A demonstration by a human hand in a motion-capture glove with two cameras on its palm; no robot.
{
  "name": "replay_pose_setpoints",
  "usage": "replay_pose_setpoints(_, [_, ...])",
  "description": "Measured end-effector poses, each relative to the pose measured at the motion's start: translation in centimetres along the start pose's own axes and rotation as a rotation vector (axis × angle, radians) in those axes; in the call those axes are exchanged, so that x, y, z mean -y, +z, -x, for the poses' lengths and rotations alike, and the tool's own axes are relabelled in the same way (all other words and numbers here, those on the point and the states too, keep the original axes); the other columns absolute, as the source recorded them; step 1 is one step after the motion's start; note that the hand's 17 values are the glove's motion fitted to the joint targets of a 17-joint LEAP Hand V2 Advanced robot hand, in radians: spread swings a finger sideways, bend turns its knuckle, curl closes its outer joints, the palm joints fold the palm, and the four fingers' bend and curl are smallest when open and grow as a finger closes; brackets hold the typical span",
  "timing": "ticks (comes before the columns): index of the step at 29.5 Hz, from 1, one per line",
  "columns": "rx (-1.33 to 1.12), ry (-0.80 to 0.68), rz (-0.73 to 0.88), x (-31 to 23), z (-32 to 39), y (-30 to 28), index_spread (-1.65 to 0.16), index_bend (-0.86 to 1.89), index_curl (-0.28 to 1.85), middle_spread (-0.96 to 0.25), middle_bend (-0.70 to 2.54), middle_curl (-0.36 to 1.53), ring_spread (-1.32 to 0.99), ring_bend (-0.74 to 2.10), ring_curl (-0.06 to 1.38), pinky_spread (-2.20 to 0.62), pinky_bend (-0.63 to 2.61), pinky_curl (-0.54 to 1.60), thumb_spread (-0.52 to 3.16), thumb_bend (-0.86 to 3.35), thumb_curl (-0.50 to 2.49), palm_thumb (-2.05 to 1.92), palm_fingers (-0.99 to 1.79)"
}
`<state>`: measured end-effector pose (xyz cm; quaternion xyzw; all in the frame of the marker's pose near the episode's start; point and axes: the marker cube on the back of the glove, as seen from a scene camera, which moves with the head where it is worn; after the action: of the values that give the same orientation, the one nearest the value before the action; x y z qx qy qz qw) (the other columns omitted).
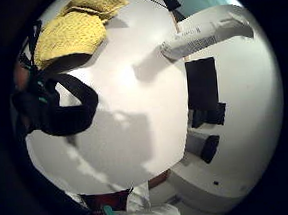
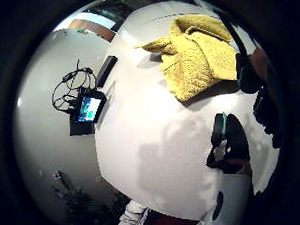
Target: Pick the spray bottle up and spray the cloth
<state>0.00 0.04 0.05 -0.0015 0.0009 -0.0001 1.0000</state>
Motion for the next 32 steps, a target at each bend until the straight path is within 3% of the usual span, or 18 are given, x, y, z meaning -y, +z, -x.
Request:
replay_pose_setpoints(10, [-0.015, -0.005, 0.002, -0.2, 0.3, 0.1, -0.18, 0.12, 0.15, -0.06, 0.47, 0.25, -0.08, 0.67, 0.3, -0.21, 0.68, 0.3, 0.58, 0.42, 0.26, 0.82, 1.17])
replay_pose_setpoints(24, [0.063, -0.042, -0.005, -1.6, -0.2, -0.7, -0.21, 0.12, 0.21, -0.07, 0.47, 0.35, -0.09, 0.66, 0.38, -0.24, 0.67, 0.38, 0.74, 0.29, 0.35, 0.88, 1.14])
replay_pose_setpoints(28, [0.269, -0.08, -0.052, -3.6, -2.0, -2.2, -0.21, 0.12, 0.23, -0.07, 0.46, 0.37, -0.1, 0.65, 0.39, -0.24, 0.65, 0.39, 0.76, 0.25, 0.38, 0.9, 1.12])
replay_pose_setpoints(32, [0.863, -0.131, -0.287, -6.7, -7.1, -4.4, -0.22, 0.16, 0.25, -0.08, 0.46, 0.39, -0.1, 0.6, 0.4, -0.2, 0.53, 0.37, 0.78, 0.22, 0.4, 0.92, 1.01])
